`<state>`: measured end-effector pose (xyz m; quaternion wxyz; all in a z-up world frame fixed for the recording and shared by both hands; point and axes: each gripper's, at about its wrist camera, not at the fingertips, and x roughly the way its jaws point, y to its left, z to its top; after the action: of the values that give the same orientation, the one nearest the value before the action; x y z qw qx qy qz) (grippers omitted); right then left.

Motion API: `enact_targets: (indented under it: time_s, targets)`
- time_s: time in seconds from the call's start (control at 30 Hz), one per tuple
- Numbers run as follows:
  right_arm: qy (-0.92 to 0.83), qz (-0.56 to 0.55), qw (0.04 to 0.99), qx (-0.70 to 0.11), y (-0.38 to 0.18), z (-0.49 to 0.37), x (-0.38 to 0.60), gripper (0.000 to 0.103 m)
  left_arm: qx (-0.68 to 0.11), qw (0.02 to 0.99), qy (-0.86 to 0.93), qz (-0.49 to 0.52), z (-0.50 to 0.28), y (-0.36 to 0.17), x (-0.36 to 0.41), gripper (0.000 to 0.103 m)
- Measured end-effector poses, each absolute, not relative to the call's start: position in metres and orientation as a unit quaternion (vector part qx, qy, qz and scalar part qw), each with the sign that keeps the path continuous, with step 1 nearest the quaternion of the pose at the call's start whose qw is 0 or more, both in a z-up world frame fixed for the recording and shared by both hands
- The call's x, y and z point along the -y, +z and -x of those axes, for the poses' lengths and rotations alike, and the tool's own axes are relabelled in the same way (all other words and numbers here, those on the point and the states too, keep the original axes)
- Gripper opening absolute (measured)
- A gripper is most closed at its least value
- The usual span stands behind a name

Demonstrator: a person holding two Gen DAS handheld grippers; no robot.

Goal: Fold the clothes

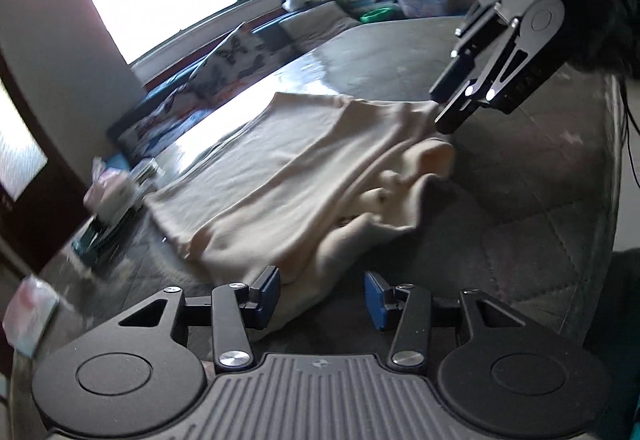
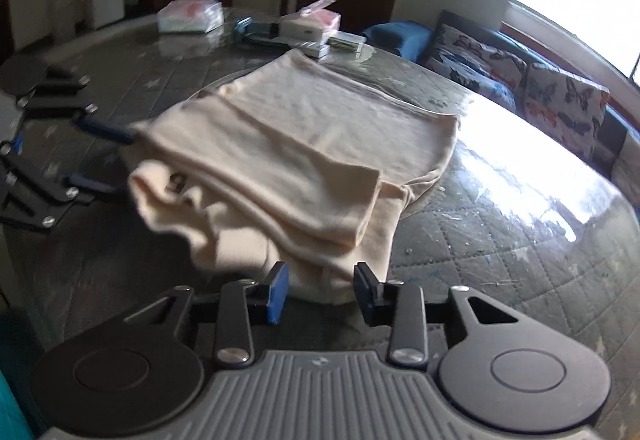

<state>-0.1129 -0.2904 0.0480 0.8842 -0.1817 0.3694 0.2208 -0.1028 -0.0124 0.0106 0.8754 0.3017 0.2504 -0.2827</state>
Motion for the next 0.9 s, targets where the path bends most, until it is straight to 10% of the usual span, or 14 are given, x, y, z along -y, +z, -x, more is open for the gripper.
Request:
enact_targets:
  time_s: [0.23, 0.6, 0.9]
  targets:
    - [0.244, 0.247, 0.871, -0.347, 0.039, 0.136, 0.276, 0.058, -0.233, 0.885, -0.283, -0.287, 0.097, 0.011, 0.021, 0.034]
    - [0.265, 0.273, 0.871, -0.312, 0.034, 0.122, 0.259, 0.06, -0.238, 0.912, -0.27, -0.199, 0.068, 0.038, 0.006, 0.006]
    - [0.288, 0.231, 0.874, -0.317, 0.037, 0.095, 0.258, 0.027, -0.264, 0.912, -0.272, -0.158, 0.055, 0.045, -0.013, 0.01]
